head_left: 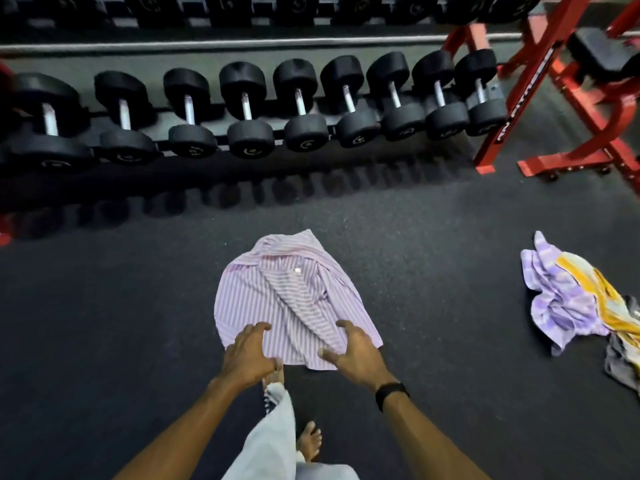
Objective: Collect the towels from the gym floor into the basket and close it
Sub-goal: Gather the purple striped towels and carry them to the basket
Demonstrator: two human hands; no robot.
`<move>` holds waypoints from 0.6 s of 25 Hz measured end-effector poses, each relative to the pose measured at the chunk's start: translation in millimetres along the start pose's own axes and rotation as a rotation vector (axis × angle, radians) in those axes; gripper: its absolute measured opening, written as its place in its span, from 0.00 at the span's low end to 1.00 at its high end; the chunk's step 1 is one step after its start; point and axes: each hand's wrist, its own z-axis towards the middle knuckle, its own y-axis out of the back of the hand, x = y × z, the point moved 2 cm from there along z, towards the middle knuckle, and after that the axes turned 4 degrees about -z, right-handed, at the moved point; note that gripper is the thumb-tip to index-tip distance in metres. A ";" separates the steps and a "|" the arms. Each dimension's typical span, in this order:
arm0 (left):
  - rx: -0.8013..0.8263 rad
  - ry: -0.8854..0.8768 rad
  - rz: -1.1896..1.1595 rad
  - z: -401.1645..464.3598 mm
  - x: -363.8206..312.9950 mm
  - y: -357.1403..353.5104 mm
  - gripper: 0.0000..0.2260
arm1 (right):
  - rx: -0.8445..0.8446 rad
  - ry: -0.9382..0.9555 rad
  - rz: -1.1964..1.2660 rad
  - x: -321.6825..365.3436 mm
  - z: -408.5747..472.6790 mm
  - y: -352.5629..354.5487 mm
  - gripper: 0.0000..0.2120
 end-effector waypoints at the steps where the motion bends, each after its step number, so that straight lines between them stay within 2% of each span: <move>1: -0.006 0.014 0.014 27.4 1.3 -6.0 0.33 | 0.011 -0.008 -0.005 -7.2 21.7 -1.2 0.39; 4: -0.028 0.052 0.121 105.2 11.4 -33.6 0.38 | 0.025 -0.014 -0.048 -35.2 86.6 -15.8 0.41; 6: -0.009 0.036 0.246 163.4 24.9 -67.7 0.46 | 0.020 -0.004 -0.091 -59.3 140.5 -33.8 0.43; 11: 0.017 -0.168 0.561 340.6 100.0 -193.8 0.69 | 0.046 0.102 -0.296 -144.7 308.3 -120.2 0.50; 15: -0.049 -0.046 0.548 440.4 150.4 -259.9 0.69 | 0.027 0.098 -0.338 -207.6 407.9 -185.3 0.52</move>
